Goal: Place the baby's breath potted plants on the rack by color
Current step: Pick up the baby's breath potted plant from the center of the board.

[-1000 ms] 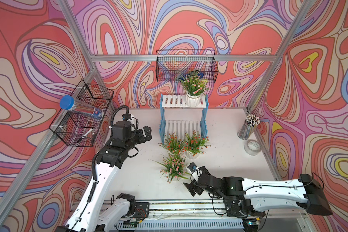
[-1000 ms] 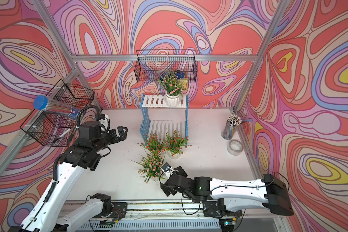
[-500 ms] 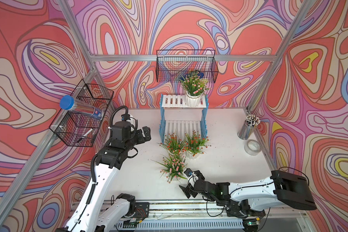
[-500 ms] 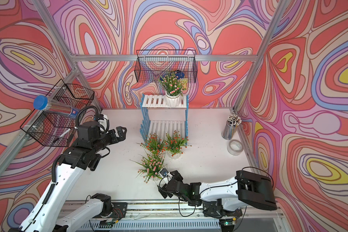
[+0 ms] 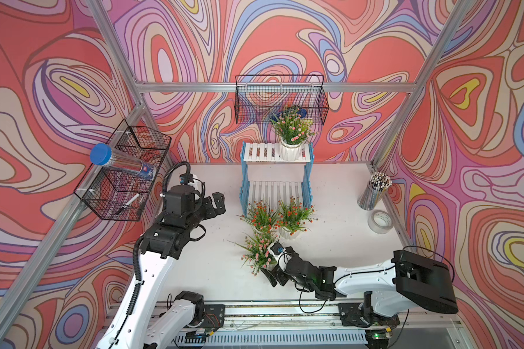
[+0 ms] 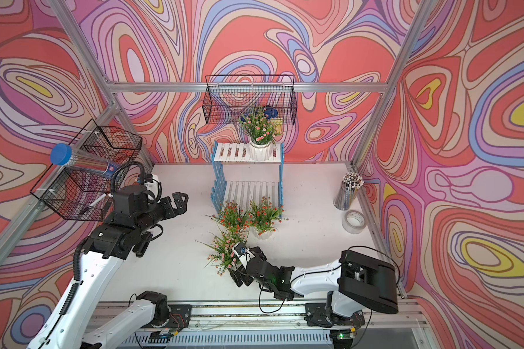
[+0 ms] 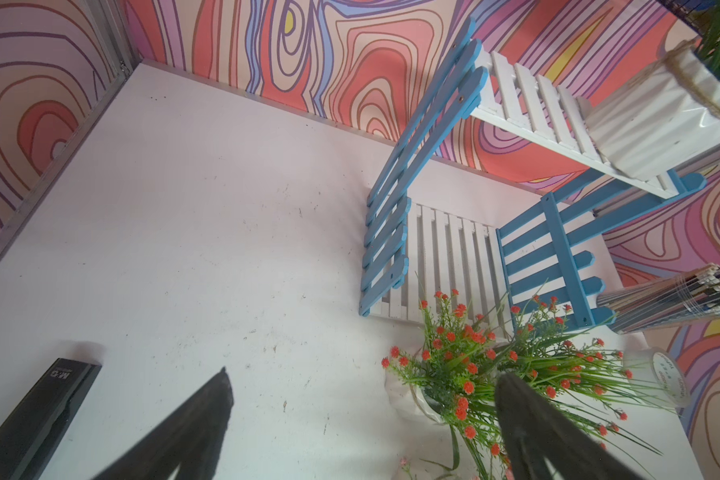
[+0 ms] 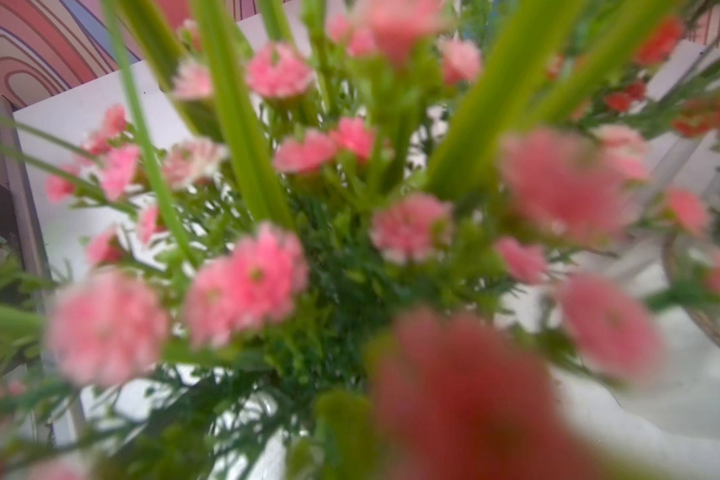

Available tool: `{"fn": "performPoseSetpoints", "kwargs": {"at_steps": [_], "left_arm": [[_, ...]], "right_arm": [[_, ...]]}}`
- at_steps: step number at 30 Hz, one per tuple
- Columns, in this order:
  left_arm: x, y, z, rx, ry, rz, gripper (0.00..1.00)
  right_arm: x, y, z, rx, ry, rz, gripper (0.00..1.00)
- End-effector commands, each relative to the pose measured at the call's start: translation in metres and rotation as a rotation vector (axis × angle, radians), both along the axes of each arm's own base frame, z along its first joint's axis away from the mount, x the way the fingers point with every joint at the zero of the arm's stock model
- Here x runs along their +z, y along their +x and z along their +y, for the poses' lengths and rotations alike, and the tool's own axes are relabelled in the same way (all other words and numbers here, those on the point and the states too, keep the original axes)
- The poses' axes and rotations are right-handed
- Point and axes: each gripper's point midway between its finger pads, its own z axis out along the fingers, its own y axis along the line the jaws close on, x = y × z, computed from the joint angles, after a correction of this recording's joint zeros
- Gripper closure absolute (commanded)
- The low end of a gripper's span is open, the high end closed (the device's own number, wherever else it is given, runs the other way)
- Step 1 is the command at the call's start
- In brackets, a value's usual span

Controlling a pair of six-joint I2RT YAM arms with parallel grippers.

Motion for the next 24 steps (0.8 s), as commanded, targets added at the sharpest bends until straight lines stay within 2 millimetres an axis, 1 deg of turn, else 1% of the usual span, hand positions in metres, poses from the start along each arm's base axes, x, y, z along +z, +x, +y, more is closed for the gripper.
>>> {"fn": "performPoseSetpoints", "kwargs": {"at_steps": [1, 3, 7, 15, 17, 20, 22, 24], "left_arm": [[0.004, -0.007, 0.0, -0.001, -0.002, 0.006, 0.0], [0.007, -0.009, 0.002, 0.006, 0.005, -0.003, 0.0], [0.011, -0.012, 0.007, 0.023, 0.018, -0.021, 0.0], [0.007, -0.017, 0.013, 0.039, 0.046, -0.013, 0.0], [0.007, -0.017, 0.014, 0.042, 0.048, -0.014, 0.0], [0.006, -0.016, 0.013, 0.039, 0.047, -0.008, 0.0], [0.004, -0.016, 0.012, 0.035, 0.046, -0.003, 0.0], [0.003, -0.015, 0.012, 0.034, 0.046, -0.003, 0.0]], "right_arm": [[-0.004, 0.004, 0.008, 0.01, 0.012, -0.014, 0.02], [-0.006, 0.008, 0.007, -0.009, 0.046, -0.008, 0.02], [-0.01, 0.016, 0.008, -0.042, 0.058, -0.021, 0.02], [-0.028, 0.029, 0.019, -0.064, 0.077, -0.034, 0.02], [-0.037, 0.032, 0.017, -0.085, 0.07, -0.036, 0.02], [-0.037, 0.035, 0.014, -0.106, 0.085, -0.055, 0.02], [-0.036, 0.035, 0.01, -0.118, 0.087, -0.062, 0.06], [-0.034, 0.036, 0.007, -0.124, 0.077, -0.066, 0.16]]}}
